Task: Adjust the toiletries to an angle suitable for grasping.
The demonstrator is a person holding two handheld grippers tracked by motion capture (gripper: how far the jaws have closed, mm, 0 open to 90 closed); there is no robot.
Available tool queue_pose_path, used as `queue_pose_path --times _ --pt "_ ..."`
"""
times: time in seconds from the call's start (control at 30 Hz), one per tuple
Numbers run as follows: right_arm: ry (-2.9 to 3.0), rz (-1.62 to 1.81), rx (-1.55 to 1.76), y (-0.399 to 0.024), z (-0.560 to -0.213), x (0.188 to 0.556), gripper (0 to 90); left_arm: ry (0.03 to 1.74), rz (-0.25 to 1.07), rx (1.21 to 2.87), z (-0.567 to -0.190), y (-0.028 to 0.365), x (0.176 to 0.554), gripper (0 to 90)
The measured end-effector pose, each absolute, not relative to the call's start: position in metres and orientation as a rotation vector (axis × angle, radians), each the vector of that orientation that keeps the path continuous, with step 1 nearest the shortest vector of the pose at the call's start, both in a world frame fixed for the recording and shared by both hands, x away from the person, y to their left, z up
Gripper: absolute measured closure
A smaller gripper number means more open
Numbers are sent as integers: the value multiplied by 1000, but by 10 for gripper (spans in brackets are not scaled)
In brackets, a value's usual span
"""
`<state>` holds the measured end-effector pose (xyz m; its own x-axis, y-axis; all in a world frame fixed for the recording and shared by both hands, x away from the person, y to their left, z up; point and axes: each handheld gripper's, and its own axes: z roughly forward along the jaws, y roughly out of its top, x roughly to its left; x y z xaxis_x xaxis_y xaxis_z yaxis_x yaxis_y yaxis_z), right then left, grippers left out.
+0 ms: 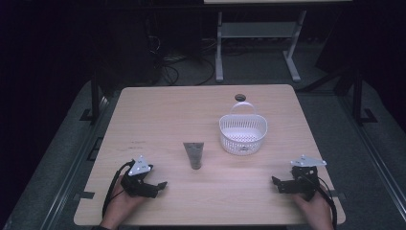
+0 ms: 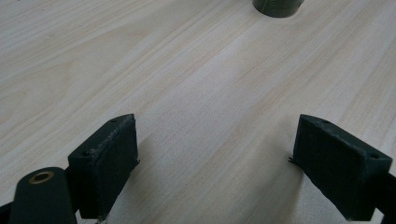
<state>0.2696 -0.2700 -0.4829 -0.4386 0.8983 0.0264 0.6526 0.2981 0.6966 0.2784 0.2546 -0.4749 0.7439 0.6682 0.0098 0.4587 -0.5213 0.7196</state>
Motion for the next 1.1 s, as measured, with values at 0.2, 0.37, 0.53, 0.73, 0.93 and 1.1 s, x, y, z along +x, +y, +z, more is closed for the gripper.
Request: queue_pose_path --times 0.2,0.37,0.53,0.73,0.93,1.1 --pt "2203 915 1392 -270 -483 270 0 844 371 2213 -475 255 278 130" --pt "2210 919 1382 -270 -483 271 0 848 361 2203 -474 254 278 155" --pt "2210 919 1382 -270 -483 271 0 847 325 2179 -471 256 277 245" --pt "2207 918 1387 -270 -483 270 0 833 287 2125 -462 258 277 485" --pt "2207 918 1388 -270 -483 270 0 806 259 2114 -452 258 275 684" --pt "2207 918 1388 -270 -483 270 0 777 241 2109 -443 259 274 890"
